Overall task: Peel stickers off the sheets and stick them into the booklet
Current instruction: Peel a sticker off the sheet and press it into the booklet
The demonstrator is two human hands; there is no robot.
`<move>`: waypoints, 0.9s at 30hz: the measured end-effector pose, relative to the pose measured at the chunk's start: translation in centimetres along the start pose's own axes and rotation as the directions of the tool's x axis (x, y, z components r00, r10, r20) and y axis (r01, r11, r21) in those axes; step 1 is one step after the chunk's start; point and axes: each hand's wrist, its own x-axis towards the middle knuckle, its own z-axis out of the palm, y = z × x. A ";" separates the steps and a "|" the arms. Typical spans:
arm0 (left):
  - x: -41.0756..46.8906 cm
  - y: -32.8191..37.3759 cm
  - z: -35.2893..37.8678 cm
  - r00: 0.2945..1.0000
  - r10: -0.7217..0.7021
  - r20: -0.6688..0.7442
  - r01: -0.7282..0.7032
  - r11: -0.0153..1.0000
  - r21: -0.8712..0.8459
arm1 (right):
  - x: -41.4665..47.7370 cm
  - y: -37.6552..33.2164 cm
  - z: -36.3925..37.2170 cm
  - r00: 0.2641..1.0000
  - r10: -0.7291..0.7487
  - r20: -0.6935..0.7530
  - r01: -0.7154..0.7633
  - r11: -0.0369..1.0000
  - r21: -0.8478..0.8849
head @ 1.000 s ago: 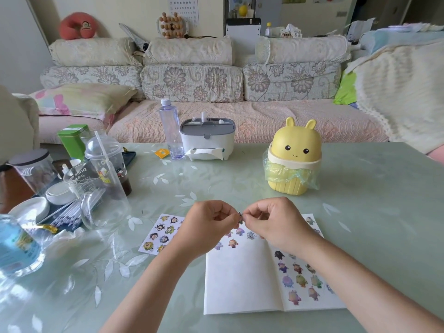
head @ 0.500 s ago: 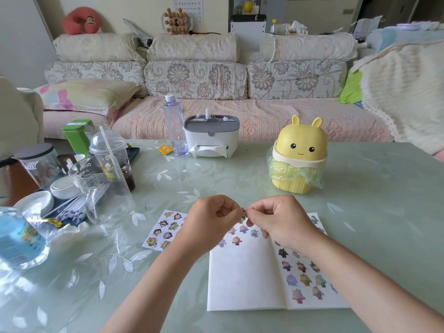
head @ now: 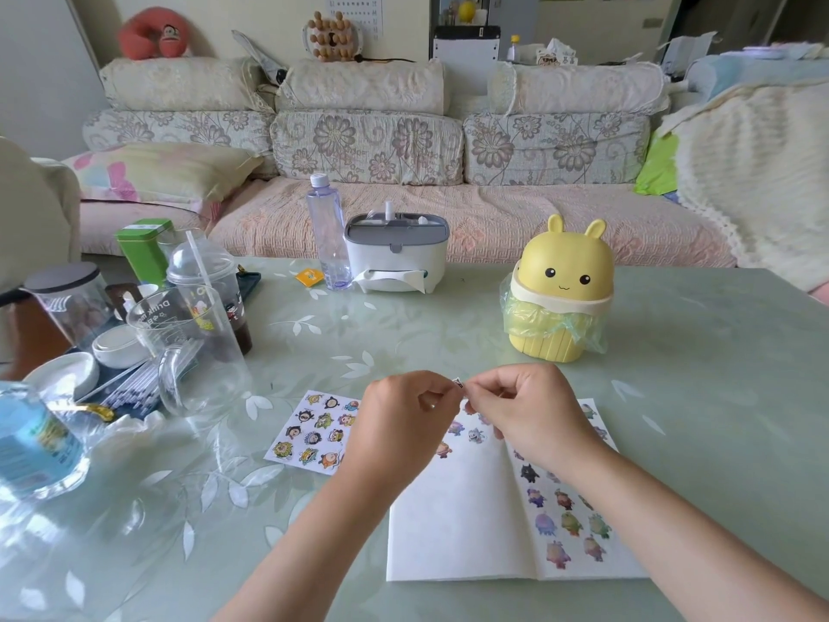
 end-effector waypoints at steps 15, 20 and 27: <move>0.0 -0.1 0.7 0.999 0.029 -0.016 -0.028 0.999 0.036 | -0.2 0.0 0.0 0.999 -0.051 0.009 0.052 0.993 -0.110; 0.0 0.4 0.7 1.000 0.015 0.014 -0.014 0.999 -0.037 | -0.1 -0.5 -0.2 0.999 0.046 0.018 -0.047 0.998 0.051; -0.1 0.8 0.1 0.989 -0.070 0.131 0.105 0.954 -0.281 | -0.2 -0.6 -0.3 0.989 0.099 0.112 -0.120 0.972 0.202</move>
